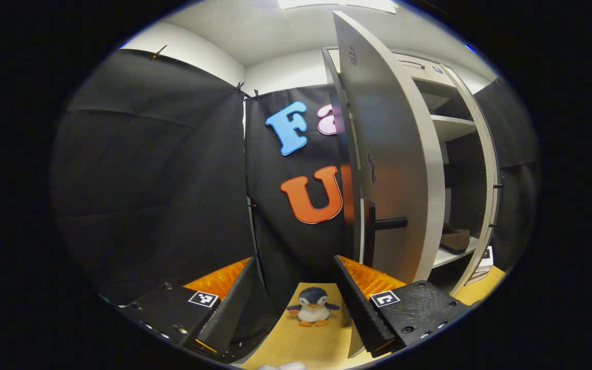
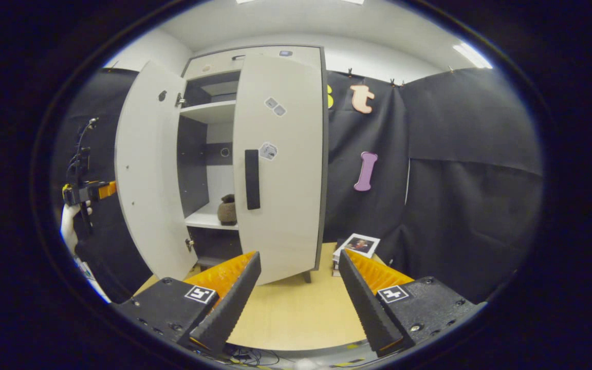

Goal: Grab one shoe with the right hand and put it into the shoe cabinet, grab the other shoe with the left hand and put it into the shoe cabinet; then close the right door with the right hand and the left door with the left hand.

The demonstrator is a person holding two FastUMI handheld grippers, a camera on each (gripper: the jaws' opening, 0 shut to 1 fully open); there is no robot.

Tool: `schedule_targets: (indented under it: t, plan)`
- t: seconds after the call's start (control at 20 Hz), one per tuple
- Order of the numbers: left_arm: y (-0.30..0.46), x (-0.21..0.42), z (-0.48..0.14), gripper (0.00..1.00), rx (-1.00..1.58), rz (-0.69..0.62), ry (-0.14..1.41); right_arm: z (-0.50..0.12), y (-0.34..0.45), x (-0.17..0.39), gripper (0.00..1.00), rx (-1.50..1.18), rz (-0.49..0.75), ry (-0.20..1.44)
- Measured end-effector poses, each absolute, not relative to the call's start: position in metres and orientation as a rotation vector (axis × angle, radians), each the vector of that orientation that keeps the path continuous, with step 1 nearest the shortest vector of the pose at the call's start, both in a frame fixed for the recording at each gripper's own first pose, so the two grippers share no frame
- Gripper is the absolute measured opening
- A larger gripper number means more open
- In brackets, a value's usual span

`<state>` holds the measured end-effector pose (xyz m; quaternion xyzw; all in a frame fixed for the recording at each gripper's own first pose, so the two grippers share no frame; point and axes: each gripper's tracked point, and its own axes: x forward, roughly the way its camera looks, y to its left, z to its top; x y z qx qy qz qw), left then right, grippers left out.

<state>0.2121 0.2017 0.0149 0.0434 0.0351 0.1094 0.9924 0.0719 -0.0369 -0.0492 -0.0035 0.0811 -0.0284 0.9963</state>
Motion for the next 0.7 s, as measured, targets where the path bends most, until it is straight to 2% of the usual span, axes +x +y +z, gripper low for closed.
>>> schedule_targets:
  t: [0.35, 0.5, 0.55, 0.7]
  plan:
    - [0.184, 0.211, 0.019, 0.88, 0.099, 0.200, 0.069, -0.051, -0.039, 0.072, 0.99, 0.007, -0.040, 0.169]
    - [0.148, 0.212, 0.013, 0.88, 0.072, 0.176, 0.076, -0.049, -0.045, 0.073, 1.00, 0.011, -0.020, 0.165]
    - [0.137, 0.212, 0.014, 0.91, 0.079, 0.169, 0.072, -0.050, -0.048, 0.075, 1.00, 0.012, -0.013, 0.167]
    - [0.100, 0.219, 0.016, 0.88, 0.092, 0.135, 0.071, -0.052, -0.059, 0.078, 1.00, 0.006, 0.012, 0.183]
